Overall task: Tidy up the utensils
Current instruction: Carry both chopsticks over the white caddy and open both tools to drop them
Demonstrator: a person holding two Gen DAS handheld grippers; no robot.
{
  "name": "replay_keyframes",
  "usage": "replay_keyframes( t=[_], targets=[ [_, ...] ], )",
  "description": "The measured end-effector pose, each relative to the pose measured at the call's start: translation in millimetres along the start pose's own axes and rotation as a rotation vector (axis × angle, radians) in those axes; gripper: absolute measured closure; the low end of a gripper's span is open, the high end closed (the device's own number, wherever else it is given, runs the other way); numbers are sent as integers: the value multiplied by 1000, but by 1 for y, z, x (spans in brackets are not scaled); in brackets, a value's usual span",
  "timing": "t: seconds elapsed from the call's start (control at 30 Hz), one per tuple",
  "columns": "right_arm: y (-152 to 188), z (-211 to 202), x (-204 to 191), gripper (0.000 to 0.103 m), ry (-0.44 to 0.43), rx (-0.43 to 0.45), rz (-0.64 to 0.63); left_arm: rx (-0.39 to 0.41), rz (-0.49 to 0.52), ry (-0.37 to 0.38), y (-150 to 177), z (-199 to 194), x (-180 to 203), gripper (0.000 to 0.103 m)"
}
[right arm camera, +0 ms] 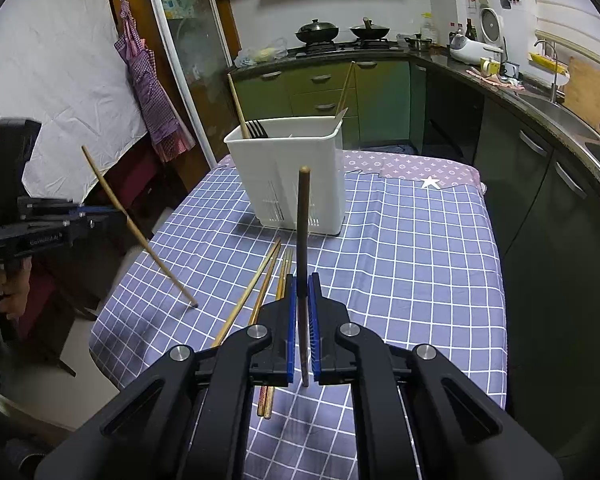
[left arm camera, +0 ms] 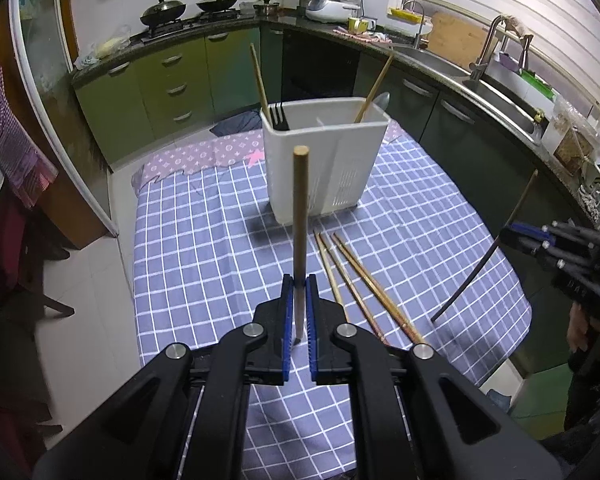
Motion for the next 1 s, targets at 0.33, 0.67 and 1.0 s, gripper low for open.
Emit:
replay_keyframes(
  t=[0.33,0.67,1.0],
  targets=[
    [4,2,2,96,-10,-6,5,84,-15,46,-71,-38,10,97],
    [4,4,6,96,-36,1,12,256,-16,16,-167,-60,28,97],
    [2,-2,13,96,-57,3,26,191,-34,-63,-184,18,17,97]
  ],
)
Point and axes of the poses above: each gripper's, at about its wrist camera, not at the fingertips, and z roughly the way its jaws point, x to its right, y to its underside, the point moved 6 cm from there along z, roughly the way its jaws point, and after that the axes turned 5 degrees about -z, right-handed, at the moved point
